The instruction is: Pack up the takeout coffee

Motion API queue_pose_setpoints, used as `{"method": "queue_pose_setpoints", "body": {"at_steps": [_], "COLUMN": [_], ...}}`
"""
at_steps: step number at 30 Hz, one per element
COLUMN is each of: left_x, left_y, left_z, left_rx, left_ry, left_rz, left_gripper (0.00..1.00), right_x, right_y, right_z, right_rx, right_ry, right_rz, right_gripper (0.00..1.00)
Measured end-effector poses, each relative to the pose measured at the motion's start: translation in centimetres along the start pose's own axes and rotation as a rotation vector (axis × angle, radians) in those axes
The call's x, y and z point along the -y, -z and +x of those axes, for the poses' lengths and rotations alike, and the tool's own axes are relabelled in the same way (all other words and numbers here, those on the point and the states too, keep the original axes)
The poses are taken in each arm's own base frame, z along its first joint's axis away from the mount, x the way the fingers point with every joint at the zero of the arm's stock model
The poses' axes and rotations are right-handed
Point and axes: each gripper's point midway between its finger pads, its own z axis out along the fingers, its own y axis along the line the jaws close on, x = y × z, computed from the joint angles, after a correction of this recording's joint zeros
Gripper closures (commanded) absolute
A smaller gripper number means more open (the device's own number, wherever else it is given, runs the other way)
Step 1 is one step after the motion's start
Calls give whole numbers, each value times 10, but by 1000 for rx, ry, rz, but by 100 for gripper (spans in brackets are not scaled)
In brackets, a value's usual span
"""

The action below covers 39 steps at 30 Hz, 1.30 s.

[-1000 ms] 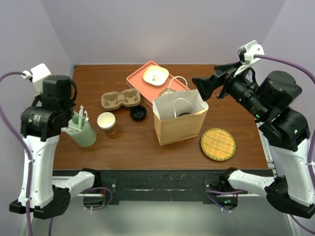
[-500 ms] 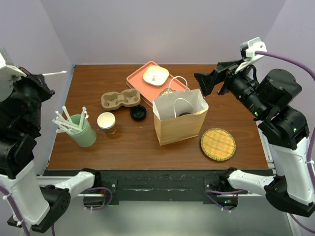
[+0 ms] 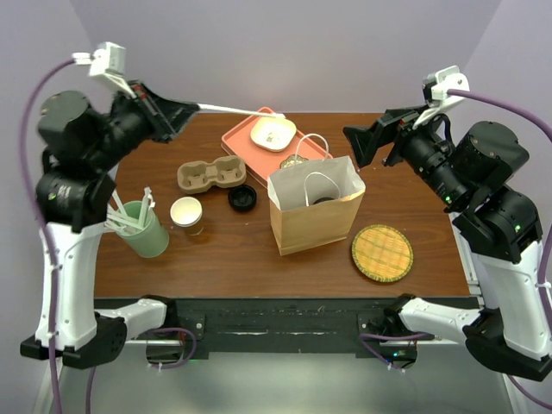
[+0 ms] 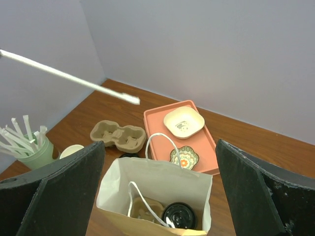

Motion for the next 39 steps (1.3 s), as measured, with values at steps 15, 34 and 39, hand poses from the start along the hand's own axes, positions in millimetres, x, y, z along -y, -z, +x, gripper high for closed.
{"method": "queue_pose_setpoints", "body": {"at_steps": [15, 34, 39], "left_x": [44, -6, -12], "left_y": [-18, -50, -53], "left_z": [106, 228, 242], "left_rx": [-332, -558, -585], "left_ry": [141, 198, 197], "left_rz": [318, 269, 267], "left_gripper": [100, 80, 54], "right_x": [1, 6, 7], "right_y": [11, 29, 28], "right_z": [-5, 1, 7], "right_rx": [21, 12, -6], "right_ry": [-7, -33, -35], "right_rz": [1, 19, 24], "right_gripper": [1, 1, 1]}}
